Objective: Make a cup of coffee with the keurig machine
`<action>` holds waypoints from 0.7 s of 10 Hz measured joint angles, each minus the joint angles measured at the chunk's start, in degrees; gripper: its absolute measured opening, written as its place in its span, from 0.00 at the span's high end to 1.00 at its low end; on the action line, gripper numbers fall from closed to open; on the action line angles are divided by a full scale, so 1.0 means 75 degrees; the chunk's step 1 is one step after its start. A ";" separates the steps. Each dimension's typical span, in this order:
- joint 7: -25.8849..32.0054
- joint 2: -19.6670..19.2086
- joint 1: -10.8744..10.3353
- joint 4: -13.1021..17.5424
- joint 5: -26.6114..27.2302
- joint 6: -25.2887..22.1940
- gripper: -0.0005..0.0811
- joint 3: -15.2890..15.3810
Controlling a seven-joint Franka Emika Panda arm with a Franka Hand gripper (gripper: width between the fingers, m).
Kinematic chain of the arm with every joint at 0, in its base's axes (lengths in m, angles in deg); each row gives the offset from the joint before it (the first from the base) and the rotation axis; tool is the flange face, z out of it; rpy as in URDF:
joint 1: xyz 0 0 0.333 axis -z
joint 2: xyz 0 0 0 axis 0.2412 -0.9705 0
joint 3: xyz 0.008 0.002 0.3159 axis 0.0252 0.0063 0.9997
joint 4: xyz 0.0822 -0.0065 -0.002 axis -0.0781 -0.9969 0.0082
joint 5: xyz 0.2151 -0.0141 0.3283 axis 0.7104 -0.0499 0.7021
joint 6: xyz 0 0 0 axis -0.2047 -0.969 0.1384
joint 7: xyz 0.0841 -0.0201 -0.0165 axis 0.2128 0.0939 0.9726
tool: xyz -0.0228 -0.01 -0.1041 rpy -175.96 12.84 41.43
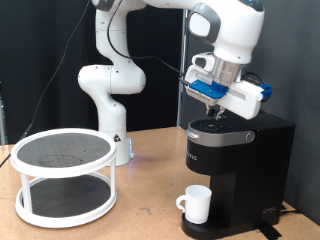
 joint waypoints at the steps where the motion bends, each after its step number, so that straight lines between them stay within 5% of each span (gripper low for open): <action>1: 0.0065 0.0010 0.0031 -0.0014 0.0002 0.0001 0.99 -0.0001; 7: 0.0070 0.0016 0.0183 -0.0264 -0.0001 0.0002 0.99 -0.0028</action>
